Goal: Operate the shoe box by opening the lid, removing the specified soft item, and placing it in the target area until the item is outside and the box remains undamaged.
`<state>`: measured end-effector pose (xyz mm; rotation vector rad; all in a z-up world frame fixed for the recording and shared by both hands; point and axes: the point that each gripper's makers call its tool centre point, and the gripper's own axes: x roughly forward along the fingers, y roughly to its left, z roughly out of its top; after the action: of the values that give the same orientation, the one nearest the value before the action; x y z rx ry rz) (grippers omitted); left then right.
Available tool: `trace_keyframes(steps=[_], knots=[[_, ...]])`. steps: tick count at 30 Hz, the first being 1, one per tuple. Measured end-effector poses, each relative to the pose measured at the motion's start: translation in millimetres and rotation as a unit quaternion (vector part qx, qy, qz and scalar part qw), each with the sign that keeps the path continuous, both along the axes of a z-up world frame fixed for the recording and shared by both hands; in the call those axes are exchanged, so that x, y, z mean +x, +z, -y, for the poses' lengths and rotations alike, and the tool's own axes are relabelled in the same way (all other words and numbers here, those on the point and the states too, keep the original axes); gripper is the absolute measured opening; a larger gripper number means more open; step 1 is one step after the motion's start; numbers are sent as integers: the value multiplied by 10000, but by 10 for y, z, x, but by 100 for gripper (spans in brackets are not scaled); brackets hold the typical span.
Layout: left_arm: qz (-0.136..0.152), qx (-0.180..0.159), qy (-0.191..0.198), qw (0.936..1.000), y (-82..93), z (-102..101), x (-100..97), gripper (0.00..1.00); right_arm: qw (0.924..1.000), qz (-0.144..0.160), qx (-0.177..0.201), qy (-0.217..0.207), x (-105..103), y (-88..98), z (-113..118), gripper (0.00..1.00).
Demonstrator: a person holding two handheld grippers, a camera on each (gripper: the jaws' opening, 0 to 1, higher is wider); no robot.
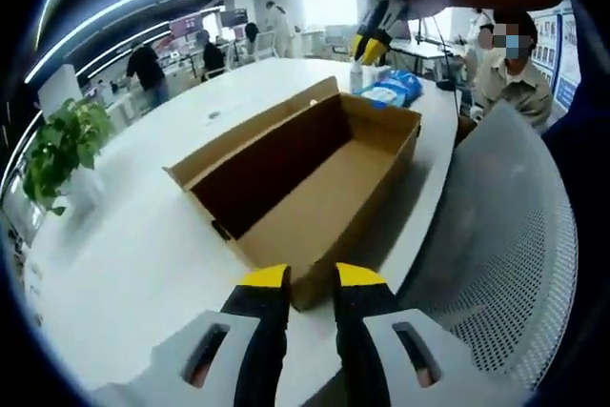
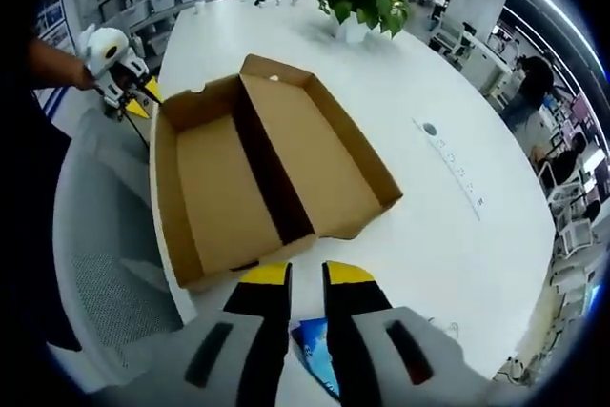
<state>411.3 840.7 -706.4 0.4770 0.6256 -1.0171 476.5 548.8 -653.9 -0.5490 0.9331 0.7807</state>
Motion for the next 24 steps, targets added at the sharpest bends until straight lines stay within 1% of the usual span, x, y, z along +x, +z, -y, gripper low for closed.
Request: trace_keyframes(steps=[2, 3, 4, 8, 12, 17, 19, 20, 21, 22, 23, 24], knots=[[27, 211, -69, 9998, -80, -24, 4, 8, 10000, 17, -19, -36, 0, 2, 11, 11], [82, 309, -43, 9995, -120, -46, 23, 7, 10000, -9, 5, -58, -10, 6, 8, 12], [107, 267, -30, 9996, -113, -37, 27, 4, 10000, -20, 16, -61, -16, 11, 3, 11], [186, 252, 39, 9995, -94, -38, 54, 4, 10000, -48, -37, -76, -3, 19, 26, 11], [192, 161, 114, 9996, -91, -42, 53, 4, 9999, -57, 31, -139, 57, 29, 12, 10], [192, 156, 122, 9996, -90, -43, 54, 3, 9998, -5, 62, -187, 161, 30, -12, 11], [190, 150, 126, 9996, -88, -42, 52, 3, 9987, 30, 227, -464, 267, 45, 2, 11], [188, 144, 128, 9996, -87, -43, 52, 3, 9958, 74, 452, -789, 366, 81, 6, 12], [189, 137, 125, 9996, -88, -41, 50, 3, 9930, 86, 590, -1015, 431, 104, 17, 12], [192, 134, 123, 9997, -87, -41, 50, 3, 9880, 101, 744, -1347, 532, 129, 53, 12], [193, 136, 121, 9996, -86, -38, 51, 3, 9851, 194, 711, -1554, 616, 138, 111, 12], [196, 137, 117, 9996, -86, -37, 52, 3, 9841, 276, 608, -1645, 690, 135, 170, 10]])
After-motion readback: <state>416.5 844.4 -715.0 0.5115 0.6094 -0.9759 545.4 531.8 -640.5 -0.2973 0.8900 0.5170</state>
